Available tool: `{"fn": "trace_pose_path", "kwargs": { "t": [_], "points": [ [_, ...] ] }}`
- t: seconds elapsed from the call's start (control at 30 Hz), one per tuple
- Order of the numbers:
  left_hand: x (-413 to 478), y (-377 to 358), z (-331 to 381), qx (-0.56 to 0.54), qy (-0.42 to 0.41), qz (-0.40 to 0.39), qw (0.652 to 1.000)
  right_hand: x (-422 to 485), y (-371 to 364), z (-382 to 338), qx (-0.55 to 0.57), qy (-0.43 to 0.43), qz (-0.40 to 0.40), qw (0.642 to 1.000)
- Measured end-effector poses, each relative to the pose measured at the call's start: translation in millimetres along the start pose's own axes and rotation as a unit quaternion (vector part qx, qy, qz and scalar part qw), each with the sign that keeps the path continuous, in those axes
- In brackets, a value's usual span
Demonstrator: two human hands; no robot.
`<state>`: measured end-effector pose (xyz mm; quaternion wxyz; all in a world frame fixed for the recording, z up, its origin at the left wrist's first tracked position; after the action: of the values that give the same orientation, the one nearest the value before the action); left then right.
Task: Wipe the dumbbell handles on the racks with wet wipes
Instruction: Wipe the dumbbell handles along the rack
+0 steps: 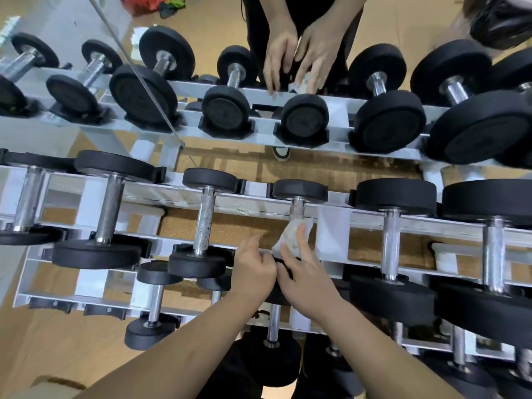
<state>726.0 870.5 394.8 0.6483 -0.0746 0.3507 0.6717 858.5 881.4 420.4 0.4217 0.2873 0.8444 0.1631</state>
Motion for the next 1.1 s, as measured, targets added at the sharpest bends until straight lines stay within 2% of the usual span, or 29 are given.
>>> {"fn": "trace_pose_path", "kwargs": {
  "t": [0.07,0.13,0.17,0.23,0.37,0.5,0.6,0.67,0.73,0.87,0.93,1.0,1.07,1.1],
  "points": [
    [-6.1,-1.9,12.7,0.071,-0.052,0.011,0.996,-7.9,7.6,3.8,0.143,0.019,0.025,0.989],
    [-14.4,-13.0,29.5,0.121,-0.123,-0.008,0.985,-10.3,23.6,13.1,0.299,0.027,0.066,0.952],
    [-16.9,-21.8,36.6,0.136,-0.141,-0.034,0.98,-11.0,33.4,16.5,0.328,0.021,0.079,0.941],
    [-15.3,-41.7,48.3,0.171,-0.131,-0.075,0.974,-11.3,51.2,21.1,0.304,-0.002,0.108,0.946],
    [0.8,-71.1,53.1,0.256,-0.004,-0.106,0.961,-26.1,67.5,33.8,0.266,-0.082,0.177,0.944],
    [42.1,-61.4,76.8,0.185,-0.005,-0.052,0.981,-41.3,70.2,50.9,0.181,-0.119,0.166,0.962],
    [73.1,-52.8,83.8,0.151,0.029,-0.039,0.987,-43.1,73.9,62.6,0.183,-0.141,0.15,0.961],
    [71.0,-55.3,83.9,0.131,0.001,-0.045,0.99,-42.2,74.7,64.7,0.191,-0.146,0.142,0.96],
    [60.8,-58.7,71.9,0.139,-0.015,-0.087,0.986,-41.7,72.7,64.1,0.191,-0.139,0.135,0.962],
    [41.5,-58.0,26.0,0.188,0.034,-0.208,0.959,-41.0,65.5,60.2,0.21,-0.137,0.121,0.961],
    [41.7,-58.6,22.3,0.196,0.037,-0.246,0.949,-38.0,64.7,56.7,0.176,-0.126,0.113,0.97],
    [51.4,-53.9,39.8,0.188,0.022,-0.234,0.954,-35.0,62.7,53.3,0.165,-0.119,0.103,0.974],
    [66.0,-48.4,70.0,0.174,0.004,-0.183,0.968,-31.2,62.5,51.3,0.17,-0.116,0.097,0.974],
    [76.8,-46.4,78.2,0.132,0.008,-0.154,0.979,-28.3,62.1,50.6,0.177,-0.115,0.095,0.973]
  ]
}}
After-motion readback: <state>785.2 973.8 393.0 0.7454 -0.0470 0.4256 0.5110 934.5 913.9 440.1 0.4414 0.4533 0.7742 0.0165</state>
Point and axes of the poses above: each hand's wrist, its own x-axis towards the middle knuckle, its own y-axis out of the back of the hand, z = x × y, the point moved 6 cm from there along x, towards the middle knuckle, and after that the axes turned 12 degrees about -z, right-handed, at the moved point
